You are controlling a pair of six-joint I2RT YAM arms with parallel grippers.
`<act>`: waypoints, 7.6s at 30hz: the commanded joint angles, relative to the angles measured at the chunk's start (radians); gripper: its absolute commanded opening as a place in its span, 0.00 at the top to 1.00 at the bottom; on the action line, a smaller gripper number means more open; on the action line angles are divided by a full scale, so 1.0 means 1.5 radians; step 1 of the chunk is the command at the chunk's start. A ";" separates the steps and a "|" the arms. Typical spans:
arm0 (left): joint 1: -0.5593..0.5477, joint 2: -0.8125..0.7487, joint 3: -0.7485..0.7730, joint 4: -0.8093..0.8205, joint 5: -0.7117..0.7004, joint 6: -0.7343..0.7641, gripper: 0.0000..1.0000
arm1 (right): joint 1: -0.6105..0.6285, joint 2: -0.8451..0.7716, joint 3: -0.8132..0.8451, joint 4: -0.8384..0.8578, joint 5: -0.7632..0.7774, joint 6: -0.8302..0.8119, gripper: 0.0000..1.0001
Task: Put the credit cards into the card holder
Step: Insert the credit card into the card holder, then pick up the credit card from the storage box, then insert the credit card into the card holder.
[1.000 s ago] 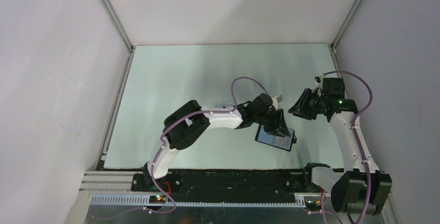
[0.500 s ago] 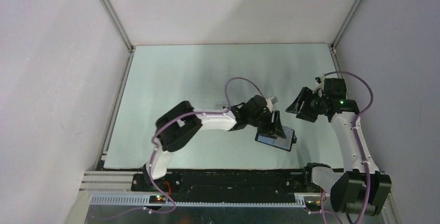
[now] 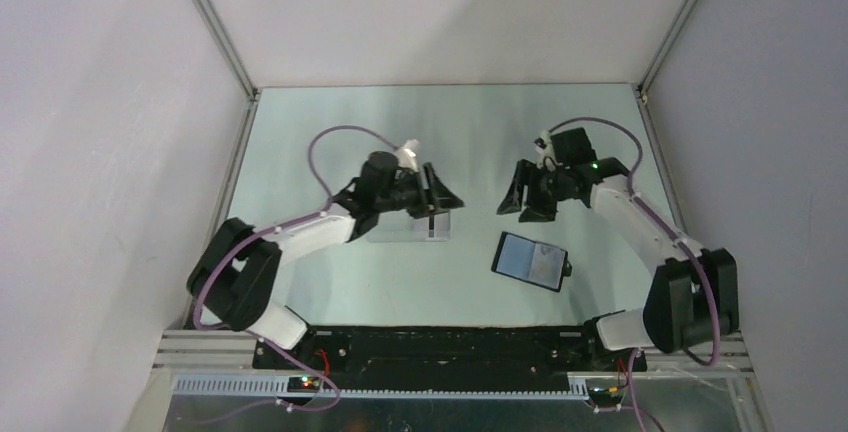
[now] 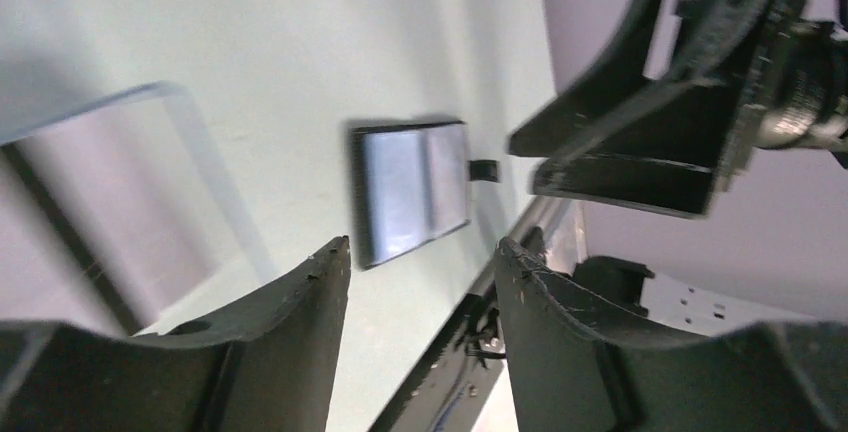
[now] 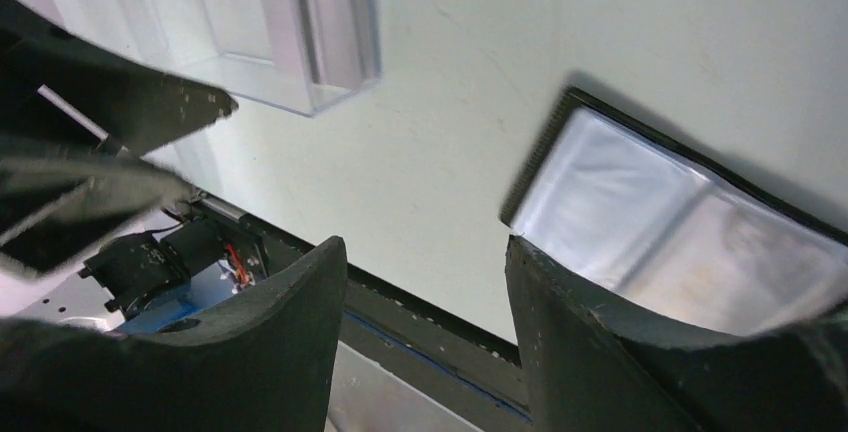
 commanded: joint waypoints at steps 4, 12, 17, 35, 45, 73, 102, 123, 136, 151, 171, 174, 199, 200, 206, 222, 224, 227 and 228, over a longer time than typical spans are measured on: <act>0.163 -0.124 -0.079 -0.117 -0.006 0.103 0.42 | 0.123 0.119 0.149 0.066 -0.008 0.051 0.41; 0.203 -0.077 -0.009 -0.312 -0.063 0.210 0.48 | 0.240 0.282 0.351 0.000 0.058 0.022 0.71; 0.203 -0.013 0.015 -0.318 -0.038 0.213 0.51 | 0.291 0.403 0.470 -0.062 0.127 -0.004 0.93; 0.194 0.137 0.091 -0.319 0.023 0.204 0.58 | 0.334 0.535 0.523 -0.108 0.259 -0.042 1.00; 0.172 0.165 0.113 -0.317 0.043 0.202 0.65 | 0.336 0.569 0.526 -0.111 0.249 -0.043 1.00; 0.162 0.106 0.125 -0.275 0.128 0.150 0.78 | 0.318 0.553 0.510 -0.087 0.204 -0.022 1.00; 0.152 0.110 0.100 -0.296 0.039 0.161 1.00 | 0.307 0.523 0.498 -0.077 0.188 -0.017 0.97; 0.187 -0.132 0.049 -0.298 0.041 0.150 1.00 | 0.243 0.204 0.353 0.045 0.043 0.021 0.26; 0.120 -0.359 -0.127 0.013 0.157 -0.083 1.00 | 0.063 -0.125 0.011 0.251 -0.337 0.143 0.24; 0.043 -0.342 -0.169 0.199 0.184 -0.206 1.00 | 0.127 -0.154 -0.129 0.616 -0.456 0.376 0.49; 0.041 -0.297 -0.182 0.207 0.185 -0.201 0.46 | 0.130 -0.145 -0.128 0.543 -0.414 0.298 1.00; 0.041 -0.272 -0.185 0.207 0.167 -0.191 0.36 | 0.100 -0.169 -0.128 0.395 -0.385 0.214 1.00; -0.120 0.222 0.129 -0.022 -0.058 -0.020 0.67 | -0.319 -0.244 -0.318 0.159 -0.217 -0.017 1.00; -0.125 0.220 0.130 -0.055 -0.089 -0.011 0.67 | -0.319 -0.249 -0.329 0.164 -0.211 -0.010 1.00; -0.149 0.208 0.149 -0.202 -0.212 0.073 0.68 | -0.314 -0.251 -0.354 0.186 -0.176 -0.004 1.00; -0.158 0.245 0.176 -0.236 -0.210 0.095 0.70 | -0.206 -0.212 -0.351 0.157 -0.033 0.037 1.00; -0.158 0.249 0.179 -0.235 -0.207 0.095 0.70 | -0.203 -0.212 -0.350 0.155 -0.025 0.039 1.00; -0.159 0.254 0.183 -0.236 -0.204 0.096 0.70 | -0.198 -0.212 -0.349 0.150 -0.011 0.042 1.00; -0.160 0.255 0.185 -0.236 -0.203 0.096 0.70 | -0.197 -0.209 -0.349 0.150 -0.005 0.044 1.00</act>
